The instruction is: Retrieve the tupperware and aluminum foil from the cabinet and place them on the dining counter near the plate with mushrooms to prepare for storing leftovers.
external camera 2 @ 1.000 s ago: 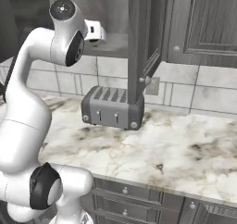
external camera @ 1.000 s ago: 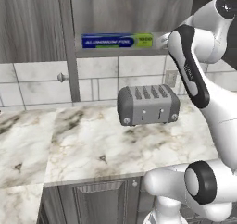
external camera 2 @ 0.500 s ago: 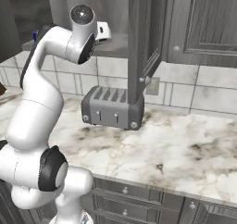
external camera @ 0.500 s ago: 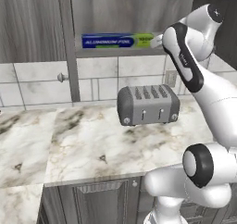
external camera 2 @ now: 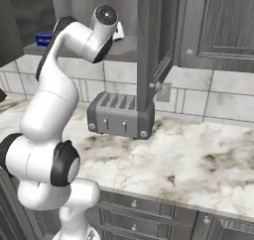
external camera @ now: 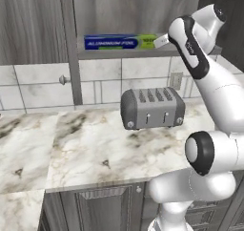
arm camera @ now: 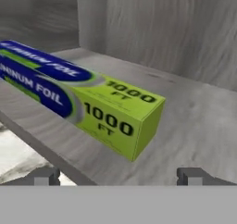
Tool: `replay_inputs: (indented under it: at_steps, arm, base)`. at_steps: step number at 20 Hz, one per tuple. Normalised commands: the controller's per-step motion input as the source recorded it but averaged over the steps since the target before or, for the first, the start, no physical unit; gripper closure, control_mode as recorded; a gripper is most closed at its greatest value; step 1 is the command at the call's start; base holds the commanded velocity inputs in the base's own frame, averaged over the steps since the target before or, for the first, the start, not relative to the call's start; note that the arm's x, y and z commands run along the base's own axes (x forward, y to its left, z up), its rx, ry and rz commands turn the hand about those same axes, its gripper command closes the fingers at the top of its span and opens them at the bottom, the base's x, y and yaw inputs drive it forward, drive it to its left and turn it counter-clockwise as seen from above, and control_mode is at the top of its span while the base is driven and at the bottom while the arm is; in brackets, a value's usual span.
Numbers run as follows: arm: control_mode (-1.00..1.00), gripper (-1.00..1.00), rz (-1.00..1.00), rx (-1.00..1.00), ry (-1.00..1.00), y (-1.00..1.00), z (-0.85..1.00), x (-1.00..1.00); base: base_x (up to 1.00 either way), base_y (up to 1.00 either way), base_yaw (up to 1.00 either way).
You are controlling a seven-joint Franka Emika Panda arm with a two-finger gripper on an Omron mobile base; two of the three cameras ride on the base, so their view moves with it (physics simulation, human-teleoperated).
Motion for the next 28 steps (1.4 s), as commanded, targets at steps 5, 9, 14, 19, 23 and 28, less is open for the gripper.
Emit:
replay_inputs:
  at_steps: [5,9,14,19,23,28]
  arm:
    - [-1.0,-1.0,0.17,0.0,0.0,0.0,0.0,0.2]
    - [-1.0,-1.0,0.17,0.0,0.0,-0.02,0.0,0.2]
    - [-1.0,-1.0,0.17,0.0,0.0,-0.05,0.0,0.24]
    - [-1.0,-1.0,0.18,0.0,0.0,-0.01,0.0,0.18]
    - [-1.0,-1.0,0.19,0.0,0.0,0.0,0.0,0.12]
    - [-1.0,-1.0,0.16,0.0,0.0,0.03,0.0,0.06]
  base:
    - [0.0,0.0,0.0]
    - [0.0,0.0,0.0]
    - [0.0,0.0,0.0]
    - [0.0,0.0,0.0]
    - [0.0,0.0,0.0]
    - [0.0,0.0,0.0]
